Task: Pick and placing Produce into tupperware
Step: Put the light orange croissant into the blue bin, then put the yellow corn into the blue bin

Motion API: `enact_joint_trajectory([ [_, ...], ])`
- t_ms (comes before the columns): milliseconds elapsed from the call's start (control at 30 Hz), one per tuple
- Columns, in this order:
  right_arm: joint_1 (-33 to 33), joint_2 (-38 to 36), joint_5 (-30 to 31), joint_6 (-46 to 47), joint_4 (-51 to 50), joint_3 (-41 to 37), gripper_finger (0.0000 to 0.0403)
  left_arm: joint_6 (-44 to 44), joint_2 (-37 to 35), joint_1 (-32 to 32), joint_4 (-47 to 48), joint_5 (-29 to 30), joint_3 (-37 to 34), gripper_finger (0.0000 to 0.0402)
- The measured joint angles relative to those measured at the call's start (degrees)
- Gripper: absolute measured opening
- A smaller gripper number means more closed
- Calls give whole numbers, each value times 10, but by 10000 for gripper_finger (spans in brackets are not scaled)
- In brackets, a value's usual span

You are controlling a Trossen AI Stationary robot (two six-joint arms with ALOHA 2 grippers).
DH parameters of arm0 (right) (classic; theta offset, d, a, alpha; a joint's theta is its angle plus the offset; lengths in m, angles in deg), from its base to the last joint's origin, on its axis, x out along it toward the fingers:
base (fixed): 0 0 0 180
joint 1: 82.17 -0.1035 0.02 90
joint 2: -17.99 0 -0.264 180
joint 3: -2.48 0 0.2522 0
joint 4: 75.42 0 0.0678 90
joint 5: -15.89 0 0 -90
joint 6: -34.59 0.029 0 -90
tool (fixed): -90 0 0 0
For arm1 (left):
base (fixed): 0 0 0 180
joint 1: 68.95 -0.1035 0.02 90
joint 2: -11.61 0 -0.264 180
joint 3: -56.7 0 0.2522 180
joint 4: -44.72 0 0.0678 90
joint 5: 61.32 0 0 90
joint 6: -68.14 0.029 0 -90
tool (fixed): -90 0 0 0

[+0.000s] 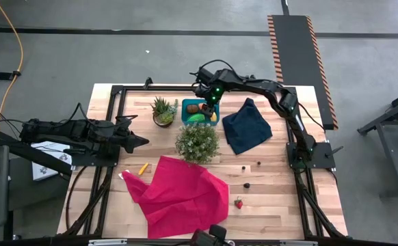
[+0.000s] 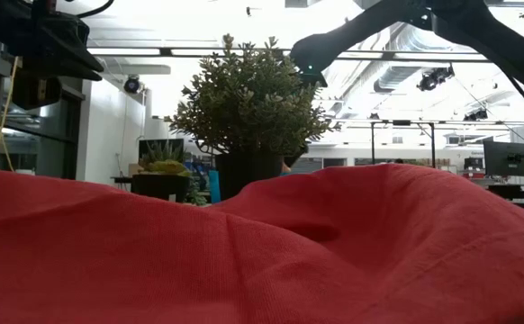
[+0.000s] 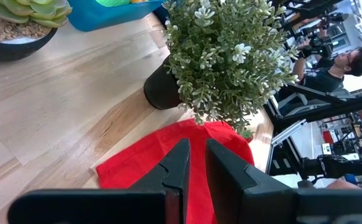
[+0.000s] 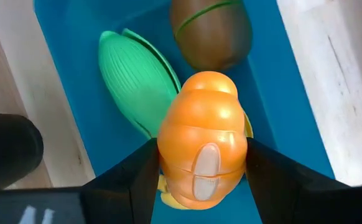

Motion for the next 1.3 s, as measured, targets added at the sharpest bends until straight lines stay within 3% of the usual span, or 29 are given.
enact_joint_trajectory([
  [567, 0, 4, -1, 21, 1, 0, 194, 0, 0, 0, 0, -2, 0, 40],
  [867, 0, 3, -4, 26, -1, 0, 231, 0, 0, 0, 0, -2, 0, 40],
  [1300, 1, 3, 7, 31, -1, 3, 231, 5, 0, 0, 0, -2, 0, 40],
])
